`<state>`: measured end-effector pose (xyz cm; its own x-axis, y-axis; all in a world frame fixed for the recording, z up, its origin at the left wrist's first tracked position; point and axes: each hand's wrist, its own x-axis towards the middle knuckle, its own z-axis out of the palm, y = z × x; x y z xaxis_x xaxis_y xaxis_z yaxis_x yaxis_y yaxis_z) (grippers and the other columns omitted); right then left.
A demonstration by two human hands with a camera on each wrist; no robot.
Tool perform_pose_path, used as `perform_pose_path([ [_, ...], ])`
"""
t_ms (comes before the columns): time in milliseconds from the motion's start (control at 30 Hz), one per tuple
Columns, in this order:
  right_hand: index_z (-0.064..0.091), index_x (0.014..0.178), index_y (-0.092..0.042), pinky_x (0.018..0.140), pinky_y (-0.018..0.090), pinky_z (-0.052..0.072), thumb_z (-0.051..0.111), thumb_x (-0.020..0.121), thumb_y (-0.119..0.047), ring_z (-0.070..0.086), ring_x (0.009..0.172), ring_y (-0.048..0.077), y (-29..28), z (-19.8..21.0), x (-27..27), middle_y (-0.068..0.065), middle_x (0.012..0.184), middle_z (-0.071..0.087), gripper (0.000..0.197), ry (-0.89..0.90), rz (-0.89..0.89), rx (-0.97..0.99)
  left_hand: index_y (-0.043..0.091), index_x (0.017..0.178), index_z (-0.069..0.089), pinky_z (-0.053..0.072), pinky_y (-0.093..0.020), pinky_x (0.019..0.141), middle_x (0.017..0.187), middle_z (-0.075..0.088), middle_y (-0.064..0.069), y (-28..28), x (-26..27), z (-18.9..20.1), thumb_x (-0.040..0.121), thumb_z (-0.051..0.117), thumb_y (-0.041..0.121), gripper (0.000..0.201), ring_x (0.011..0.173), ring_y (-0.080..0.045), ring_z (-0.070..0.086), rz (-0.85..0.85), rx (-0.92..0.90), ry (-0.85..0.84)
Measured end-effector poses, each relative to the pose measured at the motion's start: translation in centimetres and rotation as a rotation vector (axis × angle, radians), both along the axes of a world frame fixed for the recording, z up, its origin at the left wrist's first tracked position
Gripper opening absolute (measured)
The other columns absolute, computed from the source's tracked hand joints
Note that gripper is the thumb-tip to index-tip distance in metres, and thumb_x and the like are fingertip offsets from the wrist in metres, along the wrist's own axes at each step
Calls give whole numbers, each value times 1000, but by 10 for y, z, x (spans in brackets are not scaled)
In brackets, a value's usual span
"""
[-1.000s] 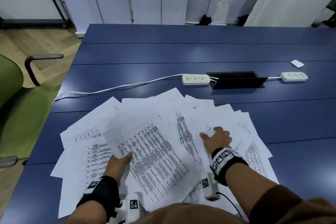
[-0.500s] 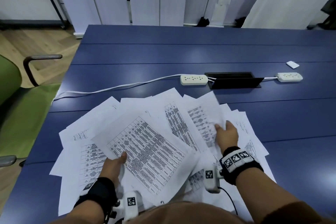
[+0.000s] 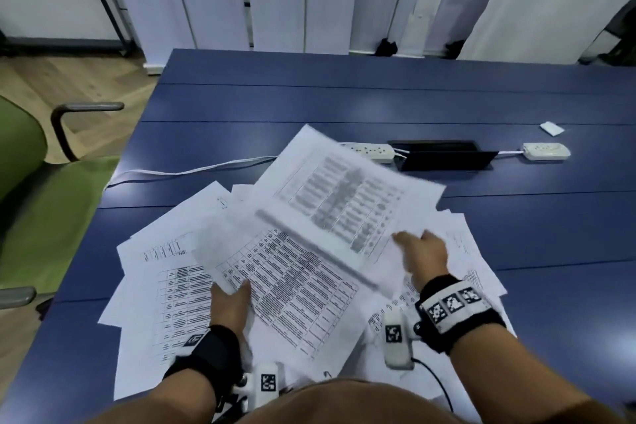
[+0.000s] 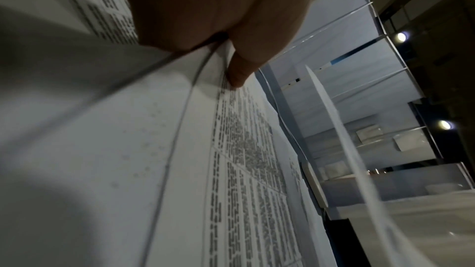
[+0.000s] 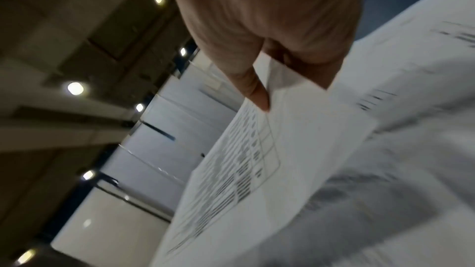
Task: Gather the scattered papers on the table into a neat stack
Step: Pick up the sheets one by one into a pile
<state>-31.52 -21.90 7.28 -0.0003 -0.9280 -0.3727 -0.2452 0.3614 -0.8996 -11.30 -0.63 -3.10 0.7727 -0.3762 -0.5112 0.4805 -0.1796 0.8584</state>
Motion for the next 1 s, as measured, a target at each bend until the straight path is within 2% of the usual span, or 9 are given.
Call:
perform_pose_path([
  [100, 58, 68, -12, 64, 30, 53, 76, 76, -9, 62, 69, 24, 25, -24, 2, 14, 82, 65, 20, 219, 233, 142, 11, 116, 51, 45, -30, 76, 100, 58, -7, -1, -2, -4, 98, 52, 27, 25, 88, -21, 57, 14, 53, 8],
  [200, 56, 70, -6, 44, 21, 45, 77, 77, -13, 59, 55, 20, 39, -39, 6, 9, 70, 62, 23, 368, 514, 321, 9, 79, 59, 51, -29, 51, 64, 58, -14, -1, -3, -13, 91, 51, 20, 18, 55, -25, 59, 8, 64, 28],
  [300, 62, 89, -1, 63, 35, 58, 80, 76, -34, 67, 66, 26, 44, -42, 8, 14, 84, 69, 40, 496, 923, 514, 25, 141, 42, 39, -59, 102, 136, 54, -14, -5, -1, -1, 69, 58, 81, 92, 126, -40, 52, -34, 124, 98],
  [400, 64, 85, -8, 68, 29, 56, 74, 68, -62, 68, 75, 19, 31, -37, 3, 3, 83, 71, 58, 723, 1185, 399, 38, 149, 29, 27, -65, 110, 157, 31, -1, 0, 12, -21, 57, 44, 98, 111, 141, -34, 34, -59, -25, 275],
  [500, 54, 102, -16, 81, 30, 50, 76, 61, -66, 58, 97, 19, 10, -36, 2, 3, 105, 56, 68, 834, 1013, 30, 23, 136, 53, 43, -62, 100, 138, 55, -15, 3, 16, -23, 77, 47, 83, 85, 123, -41, 53, -25, -10, 292],
  [600, 40, 133, -20, 99, 42, 42, 79, 60, -62, 43, 122, 28, -7, -51, 15, 6, 131, 39, 93, 782, 862, -288, 9, 111, 65, 60, -38, 62, 101, 66, -22, -3, 0, 11, 102, 44, 34, 34, 87, -34, 64, -9, -97, 161],
  [700, 34, 142, -24, 100, 42, 42, 76, 72, -48, 44, 124, 27, -13, -63, 32, 4, 137, 42, 86, 747, 941, -280, 8, 127, 58, 58, -40, 78, 116, 67, -17, -5, -7, 16, 103, 44, 24, 33, 101, -31, 65, -45, -171, 118],
  [800, 51, 95, -13, 73, 31, 43, 59, 91, -26, 60, 95, 31, -15, -74, 38, 9, 95, 60, 17, 648, 825, -269, 9, 119, 62, 57, -42, 79, 118, 66, -21, -1, -1, 2, 100, 46, 14, 26, 104, -35, 64, -23, -79, 138],
  [1000, 44, 64, -13, 58, 28, 37, 62, 79, -10, 49, 63, 23, -16, -78, 18, 3, 62, 49, 24, 611, 640, -115, 16, 148, 36, 34, -42, 107, 152, 39, -8, 3, 2, 0, 92, 27, 70, 78, 132, -26, 44, 83, -83, 296],
])
